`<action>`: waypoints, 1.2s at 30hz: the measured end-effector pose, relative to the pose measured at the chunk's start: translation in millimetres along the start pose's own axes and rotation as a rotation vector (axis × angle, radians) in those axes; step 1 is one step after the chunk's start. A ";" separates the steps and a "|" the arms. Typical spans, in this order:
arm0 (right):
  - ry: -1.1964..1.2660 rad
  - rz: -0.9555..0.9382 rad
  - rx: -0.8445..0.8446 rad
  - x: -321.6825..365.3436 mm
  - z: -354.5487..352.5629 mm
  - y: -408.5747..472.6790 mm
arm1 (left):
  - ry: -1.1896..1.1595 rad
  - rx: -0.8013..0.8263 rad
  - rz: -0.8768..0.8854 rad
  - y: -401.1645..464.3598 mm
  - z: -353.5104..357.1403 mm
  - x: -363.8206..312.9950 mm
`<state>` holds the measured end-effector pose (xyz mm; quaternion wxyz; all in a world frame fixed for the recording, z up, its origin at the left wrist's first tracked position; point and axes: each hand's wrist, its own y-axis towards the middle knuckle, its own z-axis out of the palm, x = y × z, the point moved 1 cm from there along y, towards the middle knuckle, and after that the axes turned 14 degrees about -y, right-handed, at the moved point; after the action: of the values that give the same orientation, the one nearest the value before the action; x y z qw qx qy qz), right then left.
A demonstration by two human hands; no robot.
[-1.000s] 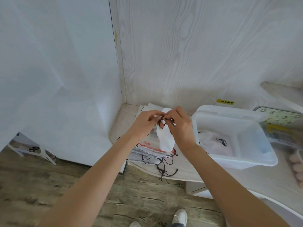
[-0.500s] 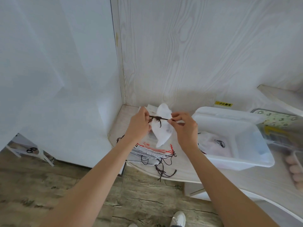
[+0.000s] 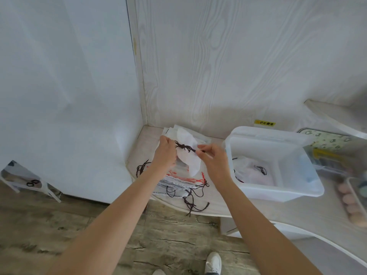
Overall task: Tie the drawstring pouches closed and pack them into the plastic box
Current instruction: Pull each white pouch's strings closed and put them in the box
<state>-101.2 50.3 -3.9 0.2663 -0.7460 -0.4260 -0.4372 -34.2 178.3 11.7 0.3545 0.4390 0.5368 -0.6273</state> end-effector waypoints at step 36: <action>-0.322 0.355 -0.089 -107.1 -197.2 47.1 | 0.262 0.013 0.186 -6.9 189.7 -13.6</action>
<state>-171.5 -167.9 -5.4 0.2345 -0.8802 -0.3054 -0.2775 -67.8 -7.7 34.2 0.3350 0.5673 0.5315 -0.5325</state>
